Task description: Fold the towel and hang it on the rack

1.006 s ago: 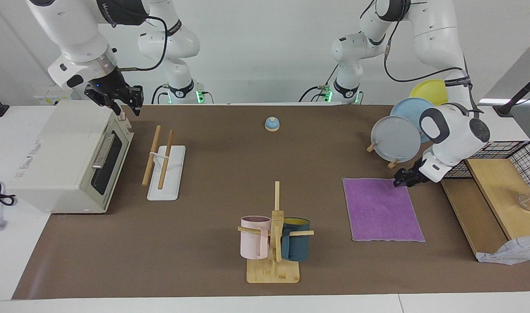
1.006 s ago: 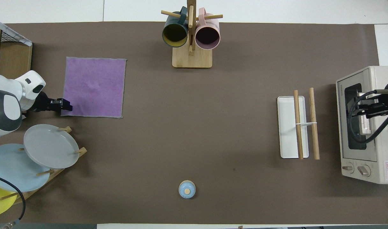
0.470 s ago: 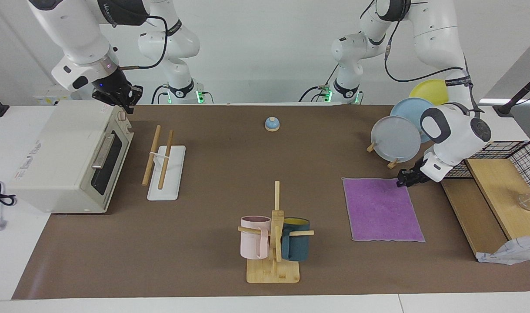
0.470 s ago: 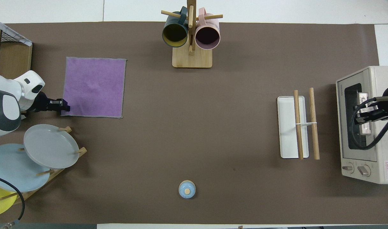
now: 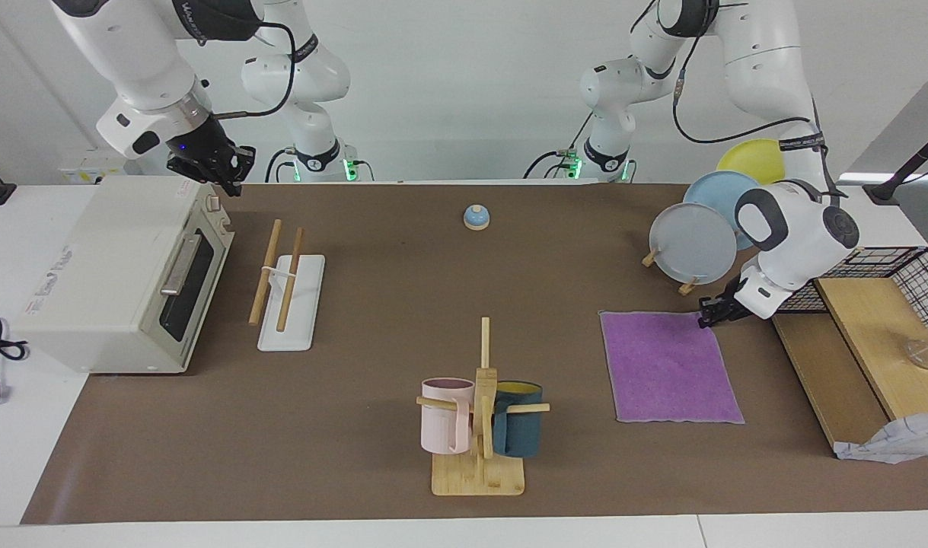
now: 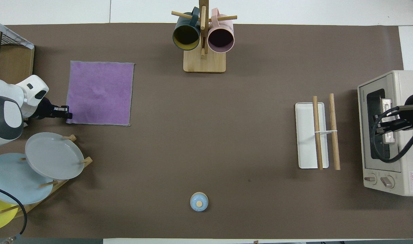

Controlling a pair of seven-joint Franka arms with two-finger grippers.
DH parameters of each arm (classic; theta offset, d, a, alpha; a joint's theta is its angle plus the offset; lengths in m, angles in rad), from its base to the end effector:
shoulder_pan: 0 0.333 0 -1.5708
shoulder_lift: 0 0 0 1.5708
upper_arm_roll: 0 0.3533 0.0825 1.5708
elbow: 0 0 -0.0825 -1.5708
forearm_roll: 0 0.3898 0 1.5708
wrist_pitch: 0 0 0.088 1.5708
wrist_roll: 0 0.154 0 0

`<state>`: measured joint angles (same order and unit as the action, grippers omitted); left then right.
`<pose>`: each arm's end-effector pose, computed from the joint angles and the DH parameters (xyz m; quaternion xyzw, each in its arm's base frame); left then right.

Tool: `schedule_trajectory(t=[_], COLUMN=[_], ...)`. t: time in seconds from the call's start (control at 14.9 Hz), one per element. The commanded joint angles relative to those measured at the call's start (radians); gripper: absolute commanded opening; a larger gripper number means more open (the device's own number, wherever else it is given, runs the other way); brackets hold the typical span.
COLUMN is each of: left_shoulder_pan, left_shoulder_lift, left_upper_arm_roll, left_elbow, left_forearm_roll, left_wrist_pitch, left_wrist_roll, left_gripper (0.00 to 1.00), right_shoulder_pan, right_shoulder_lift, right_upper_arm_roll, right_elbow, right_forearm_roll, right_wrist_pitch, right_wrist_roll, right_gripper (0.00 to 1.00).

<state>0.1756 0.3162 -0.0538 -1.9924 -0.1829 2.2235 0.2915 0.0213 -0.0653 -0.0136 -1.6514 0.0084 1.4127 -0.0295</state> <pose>0.6045 0.0622 0.2824 0.9957 -0.0250 -0.0255 0.0856 0.5104 0.0051 0.6006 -0.9961 -0.0189 0.0865 0.0056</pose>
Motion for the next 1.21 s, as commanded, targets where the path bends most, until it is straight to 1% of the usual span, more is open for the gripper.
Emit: schedule_trajectory(t=[0.0, 0.13, 0.27, 0.47, 0.6, 0.74, 0.87, 0.94, 1.07, 1.14], left_shoulder_pan=[-0.008, -0.008, -0.011, -0.033, -0.054, -0.135, -0.238, -0.316, -0.436, -0.48], left_shoulder_lift=[0.0, -0.003, -0.005, -0.011, -0.038, -0.069, -0.083, -0.088, -0.101, -0.095], left_upper_arm_roll=[0.0, 0.0, -0.001, -0.001, -0.009, -0.008, -0.009, -0.008, -0.009, -0.009], left_elbow=[-0.011, -0.008, 0.018, 0.082, 0.125, 0.141, 0.135, 0.124, 0.055, 0.003], left_forearm_roll=[-0.018, -0.015, -0.006, 0.037, 0.059, 0.164, 0.227, 0.27, 0.351, 0.373], left_wrist_pitch=[-0.002, -0.007, -0.031, -0.112, -0.183, -0.22, -0.24, -0.231, -0.207, -0.156], left_wrist_roll=[0.012, 0.018, 0.02, 0.018, 0.011, 0.0, -0.081, -0.144, -0.265, -0.332], left_gripper=[0.0, 0.0, 0.0, 0.0, 0.0, 0.0, 0.0, 0.0, 0.0, 0.0], right_shoulder_pan=[-0.012, -0.011, -0.011, -0.011, -0.011, -0.009, -0.008, -0.008, -0.008, -0.008], right_shoulder_lift=[-0.022, -0.022, -0.022, -0.022, -0.024, -0.022, -0.024, -0.022, -0.022, -0.022], right_upper_arm_roll=[0.001, 0.001, 0.001, 0.001, 0.001, 0.001, 0.001, 0.001, 0.001, 0.003], right_elbow=[-0.025, -0.025, -0.025, -0.025, -0.025, -0.025, -0.025, -0.025, -0.025, -0.025], right_forearm_roll=[0.018, 0.019, 0.021, 0.021, 0.021, 0.021, 0.021, 0.021, 0.021, 0.021], right_wrist_pitch=[-0.003, -0.003, -0.002, -0.003, -0.001, -0.001, -0.003, -0.003, -0.003, -0.003], right_wrist_roll=[-0.027, -0.027, -0.027, -0.027, -0.027, -0.026, -0.026, -0.026, -0.026, -0.027], right_gripper=[0.13, 0.13, 0.13, 0.15, 0.15, 0.16, 0.16, 0.16, 0.17, 0.17])
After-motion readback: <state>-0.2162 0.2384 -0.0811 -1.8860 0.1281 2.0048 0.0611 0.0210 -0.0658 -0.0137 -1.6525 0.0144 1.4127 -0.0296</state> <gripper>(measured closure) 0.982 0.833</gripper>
